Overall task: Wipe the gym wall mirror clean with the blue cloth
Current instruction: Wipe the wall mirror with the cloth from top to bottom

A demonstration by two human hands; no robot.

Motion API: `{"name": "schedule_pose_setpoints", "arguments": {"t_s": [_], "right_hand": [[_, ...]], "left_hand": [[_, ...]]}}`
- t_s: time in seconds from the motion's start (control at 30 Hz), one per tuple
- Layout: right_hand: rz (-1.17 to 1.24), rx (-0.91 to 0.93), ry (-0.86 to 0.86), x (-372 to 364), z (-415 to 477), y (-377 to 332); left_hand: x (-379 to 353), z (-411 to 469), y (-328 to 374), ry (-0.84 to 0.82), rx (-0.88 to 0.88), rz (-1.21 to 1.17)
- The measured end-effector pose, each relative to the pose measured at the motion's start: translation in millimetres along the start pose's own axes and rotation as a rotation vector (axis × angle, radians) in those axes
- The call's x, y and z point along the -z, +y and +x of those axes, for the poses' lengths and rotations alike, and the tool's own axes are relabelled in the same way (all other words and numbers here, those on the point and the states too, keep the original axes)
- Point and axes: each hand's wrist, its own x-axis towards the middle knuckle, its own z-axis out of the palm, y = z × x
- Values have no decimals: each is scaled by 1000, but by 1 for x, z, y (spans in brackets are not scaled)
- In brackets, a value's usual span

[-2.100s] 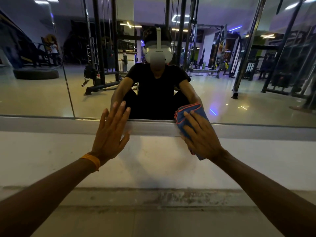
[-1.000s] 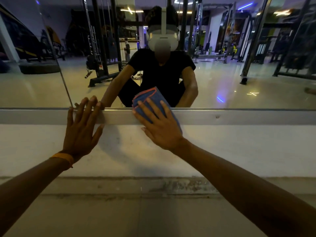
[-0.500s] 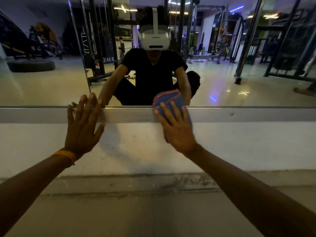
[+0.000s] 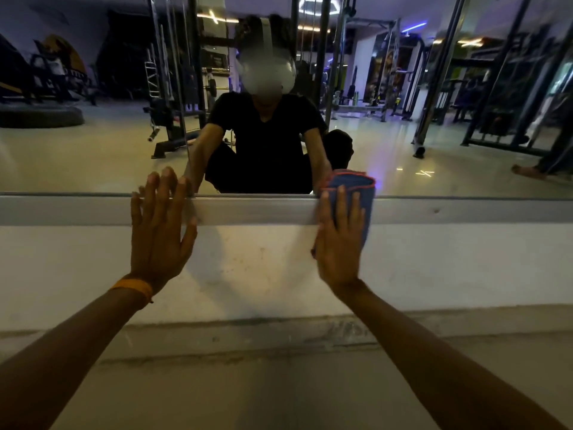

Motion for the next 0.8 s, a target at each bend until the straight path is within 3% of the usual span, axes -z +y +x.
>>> {"name": "schedule_pose_setpoints", "arguments": {"t_s": [0.13,0.2,0.43,0.53,0.7,0.8], "right_hand": [[43,364,-128,-39,2,-108],[45,391,-173,-39,10,-114],[-11,64,-32,17,-3,39],[-19,-40,-12,18,-1,28],[-29,370,-170,-36,3,-101],[7,468,-211,-41,17,-127]], "left_hand": [[1,-1,-7,-10,-17,-10],[3,-2,-8,-17,-15,-20],[6,-15,-22,-47,-81,2],[4,-15,-22,-36,-62,3],[2,-12,-22,0,-33,-18],[8,-9,-29,8,18,-37]]}}
